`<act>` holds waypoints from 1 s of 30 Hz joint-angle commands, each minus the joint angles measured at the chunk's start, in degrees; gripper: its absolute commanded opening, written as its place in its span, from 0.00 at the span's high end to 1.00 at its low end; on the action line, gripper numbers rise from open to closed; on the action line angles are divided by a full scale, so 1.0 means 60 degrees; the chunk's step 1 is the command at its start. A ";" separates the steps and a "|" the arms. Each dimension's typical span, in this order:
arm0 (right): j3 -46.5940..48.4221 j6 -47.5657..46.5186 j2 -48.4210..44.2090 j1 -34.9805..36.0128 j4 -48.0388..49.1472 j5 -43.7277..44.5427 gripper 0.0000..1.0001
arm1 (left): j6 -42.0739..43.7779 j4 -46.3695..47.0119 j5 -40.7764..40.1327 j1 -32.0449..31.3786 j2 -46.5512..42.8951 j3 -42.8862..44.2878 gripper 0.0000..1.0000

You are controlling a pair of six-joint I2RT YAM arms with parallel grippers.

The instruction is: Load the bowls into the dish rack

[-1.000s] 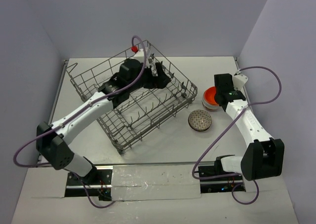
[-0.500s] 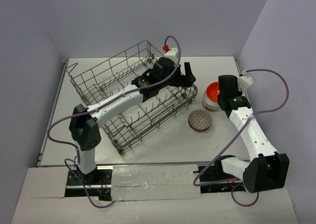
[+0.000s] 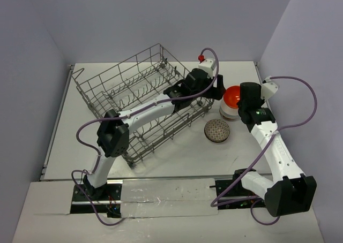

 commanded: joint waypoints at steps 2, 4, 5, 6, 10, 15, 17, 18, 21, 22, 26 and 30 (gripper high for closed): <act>-0.0035 0.0118 -0.0373 -0.0037 0.0785 0.0031 1.00 | 0.0526 0.1038 0.0107 -0.0112 0.0334 0.0685 0.20; -0.0006 0.0104 -0.0373 -0.0052 0.0756 0.0002 1.00 | 0.0599 0.1083 0.0151 -0.0156 0.0496 0.0875 0.22; -0.0006 0.0118 -0.0402 -0.0052 0.0756 -0.0028 1.00 | 0.0629 0.1083 0.0195 -0.0185 0.0656 0.0949 0.22; -0.0035 0.0104 -0.0489 -0.0037 0.0785 -0.0057 1.00 | 0.0673 0.1083 0.0239 -0.0200 0.0731 0.1022 0.23; -0.0137 0.0045 -0.0665 -0.0037 0.0976 -0.0189 1.00 | 0.0775 0.1083 0.0283 -0.0273 0.1038 0.1329 0.27; -0.0254 0.0045 -0.0841 -0.0052 0.1136 -0.0204 1.00 | 0.0878 0.1083 -0.0038 -0.0390 0.1317 0.1520 0.40; -0.0298 0.0031 -0.0915 -0.0051 0.1195 -0.0219 1.00 | 0.0893 0.1083 -0.0098 -0.0405 0.1449 0.1652 0.42; -0.0298 0.0030 -0.0929 -0.0052 0.1195 -0.0233 1.00 | 0.0893 0.1083 -0.0112 -0.0419 0.1493 0.1682 0.42; -0.0284 0.0045 -0.0973 -0.0052 0.1181 -0.0292 1.00 | 0.0878 0.1083 -0.0142 -0.0449 0.1625 0.1828 0.43; -0.0313 0.0031 -0.1061 -0.0052 0.1181 -0.0292 1.00 | 0.0878 0.1083 -0.0142 -0.0449 0.1668 0.1886 0.45; -0.0415 -0.0043 -0.1252 -0.0052 0.1312 -0.0277 1.00 | 0.0878 0.1359 -0.0229 -0.0478 0.1669 0.1902 0.60; -0.0591 -0.0160 -0.1500 -0.0022 0.1546 -0.0438 1.00 | 0.0922 0.1391 -0.0361 -0.0478 0.1523 0.1843 0.84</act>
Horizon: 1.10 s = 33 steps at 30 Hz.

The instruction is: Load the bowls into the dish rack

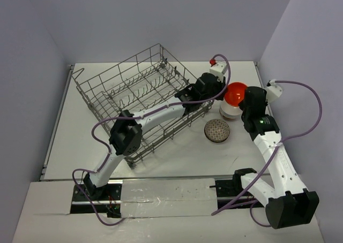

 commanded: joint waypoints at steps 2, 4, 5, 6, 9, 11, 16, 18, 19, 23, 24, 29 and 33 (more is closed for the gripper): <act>-0.0132 -0.0102 -0.0452 -0.0037 0.1015 -0.0132 1.00 | 0.0135 0.0640 -0.0219 -0.0063 -0.0270 0.0324 0.92; -0.0235 -0.0204 -0.0613 -0.0022 0.1147 -0.0205 1.00 | 0.0150 0.0699 -0.0249 -0.0063 -0.0431 0.0207 1.00; -0.0250 -0.0219 -0.0671 -0.0008 0.1191 -0.0336 1.00 | 0.0179 0.0729 -0.0307 -0.0063 -0.0475 0.0192 1.00; -0.0337 -0.0248 -0.0788 -0.0008 0.1250 -0.0396 1.00 | 0.0194 0.0743 -0.0322 -0.0063 -0.0534 0.0148 1.00; -0.0469 -0.0409 -0.0994 0.0007 0.1528 -0.0746 1.00 | 0.0354 0.0802 -0.0498 -0.0063 -0.0739 0.0075 1.00; -0.0499 -0.0585 -0.1154 0.0022 0.1733 -0.1039 0.95 | 0.0646 0.0831 -0.0702 -0.0063 -0.0900 0.0016 1.00; -0.0368 -0.0995 -0.1448 0.0153 0.2100 -0.2182 0.38 | 0.1816 0.1007 -0.1815 -0.0063 -0.1456 -0.0276 1.00; -0.0061 -0.1112 -0.1492 0.0241 0.1882 -0.2329 0.28 | 0.2286 0.1167 -0.2282 -0.0077 -0.1806 -0.0481 1.00; 0.0086 -0.1156 -0.1507 0.0285 0.1764 -0.2344 0.25 | 0.2767 0.1183 -0.2416 -0.0063 -0.1939 -0.0555 1.00; 0.1067 -0.1506 -0.1463 0.0884 0.1106 -0.2053 0.23 | 0.4130 0.1329 -0.3177 -0.0063 -0.3079 -0.1548 1.00; 0.1213 -0.1610 -0.1434 0.1060 0.1017 -0.1863 0.23 | 0.4569 0.1504 -0.3469 -0.0063 -0.3344 -0.1812 1.00; 0.1976 -0.1903 -0.1316 0.1604 0.0868 -0.2329 0.24 | 0.5247 0.1389 -0.4086 -0.0048 -0.5027 -0.3381 1.00; 0.2137 -0.2050 -0.1244 0.1750 0.1074 -0.3178 0.27 | 0.4796 0.1096 -0.4336 0.0141 -0.6084 -0.4420 1.00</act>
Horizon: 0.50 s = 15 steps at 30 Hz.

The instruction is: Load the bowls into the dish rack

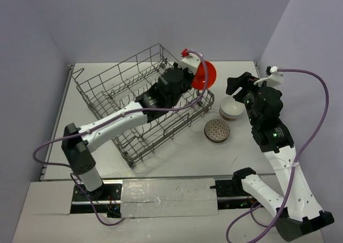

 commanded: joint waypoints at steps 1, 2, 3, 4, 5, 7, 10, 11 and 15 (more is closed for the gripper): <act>0.0444 -0.0393 0.0181 0.0205 0.0069 -0.0844 0.30 | -0.0004 0.0425 -0.0475 0.0164 -0.1319 -0.0894 1.00; 0.0488 -0.0524 0.0283 0.0380 0.0011 -0.0860 0.31 | -0.0062 0.0425 -0.0431 0.0193 -0.1527 -0.1145 1.00; 0.0561 -0.0568 0.0472 0.0483 -0.0019 -0.0831 0.32 | -0.0078 0.0425 -0.0372 0.0237 -0.1732 -0.1351 1.00; 0.0590 -0.0612 0.0561 0.0571 -0.0034 -0.0802 0.33 | -0.0034 0.0425 -0.0343 0.0252 -0.1922 -0.1788 1.00; 0.0605 -0.0700 0.0649 0.0659 -0.0034 -0.0758 0.33 | -0.0019 0.0468 -0.0357 0.0267 -0.2258 -0.2010 1.00; 0.0678 -0.0817 0.0855 0.0879 -0.0005 -0.0860 0.33 | 0.0112 0.0396 -0.0241 0.0354 -0.2712 -0.2538 1.00; 0.0737 -0.1095 0.1133 0.1186 0.0126 -0.1152 0.34 | 0.0347 0.0425 -0.0079 0.0559 -0.3300 -0.3314 1.00; 0.0723 -0.1125 0.1177 0.1274 0.0185 -0.1284 0.34 | 0.0405 0.0410 -0.0006 0.0603 -0.3461 -0.3475 1.00; 0.0620 -0.1476 0.1440 0.1859 0.0581 -0.1620 0.34 | 0.1135 0.0760 0.0345 0.0881 -0.4237 -0.4572 1.00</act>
